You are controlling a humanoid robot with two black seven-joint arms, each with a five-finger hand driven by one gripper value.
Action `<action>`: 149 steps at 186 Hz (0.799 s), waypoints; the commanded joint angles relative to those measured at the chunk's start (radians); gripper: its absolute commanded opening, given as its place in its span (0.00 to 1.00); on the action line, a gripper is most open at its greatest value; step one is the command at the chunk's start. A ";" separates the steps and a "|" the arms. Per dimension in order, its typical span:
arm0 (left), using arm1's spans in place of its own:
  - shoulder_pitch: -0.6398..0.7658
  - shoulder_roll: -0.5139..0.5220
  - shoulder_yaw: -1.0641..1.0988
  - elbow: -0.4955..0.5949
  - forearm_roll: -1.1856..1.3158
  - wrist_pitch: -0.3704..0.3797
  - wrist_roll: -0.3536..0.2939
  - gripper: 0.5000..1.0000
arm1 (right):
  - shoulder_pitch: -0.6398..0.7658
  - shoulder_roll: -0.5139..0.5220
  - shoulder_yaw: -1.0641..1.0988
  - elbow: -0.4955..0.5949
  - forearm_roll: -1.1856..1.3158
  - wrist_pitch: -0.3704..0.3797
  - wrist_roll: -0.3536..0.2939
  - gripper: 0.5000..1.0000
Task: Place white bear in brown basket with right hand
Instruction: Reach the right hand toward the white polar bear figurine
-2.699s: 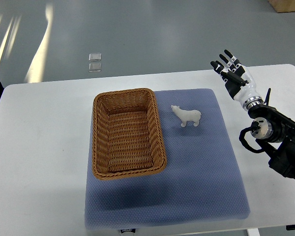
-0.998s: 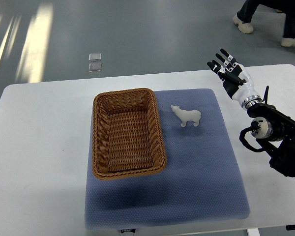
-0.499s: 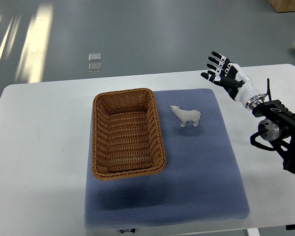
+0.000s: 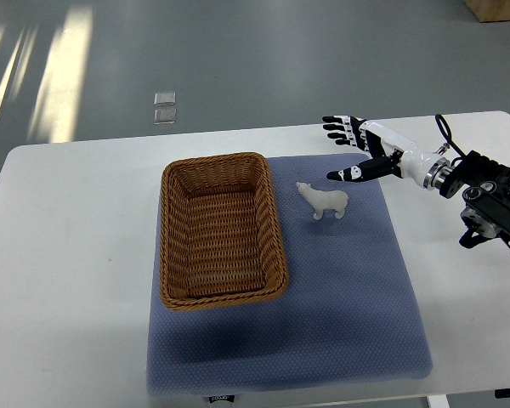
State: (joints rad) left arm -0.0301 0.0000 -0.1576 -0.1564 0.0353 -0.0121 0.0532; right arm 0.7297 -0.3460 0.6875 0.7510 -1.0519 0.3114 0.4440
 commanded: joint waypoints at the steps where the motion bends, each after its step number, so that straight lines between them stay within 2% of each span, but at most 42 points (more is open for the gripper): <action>1: -0.001 0.000 0.000 0.000 0.000 0.000 0.000 1.00 | 0.024 -0.027 -0.057 0.010 -0.069 0.000 0.001 0.85; 41: -0.001 0.000 0.000 0.000 0.000 0.003 0.000 1.00 | 0.060 -0.036 -0.151 0.010 -0.217 -0.014 0.001 0.85; 92: 0.001 0.000 -0.002 -0.002 0.000 0.003 0.000 1.00 | 0.086 -0.033 -0.198 0.010 -0.273 -0.021 -0.004 0.84; 149: 0.001 0.000 -0.002 -0.003 0.000 0.003 0.000 1.00 | 0.096 -0.019 -0.307 0.008 -0.281 -0.124 -0.013 0.83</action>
State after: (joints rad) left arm -0.0298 0.0000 -0.1596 -0.1582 0.0353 -0.0091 0.0537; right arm 0.8249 -0.3705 0.3961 0.7609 -1.3326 0.2195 0.4347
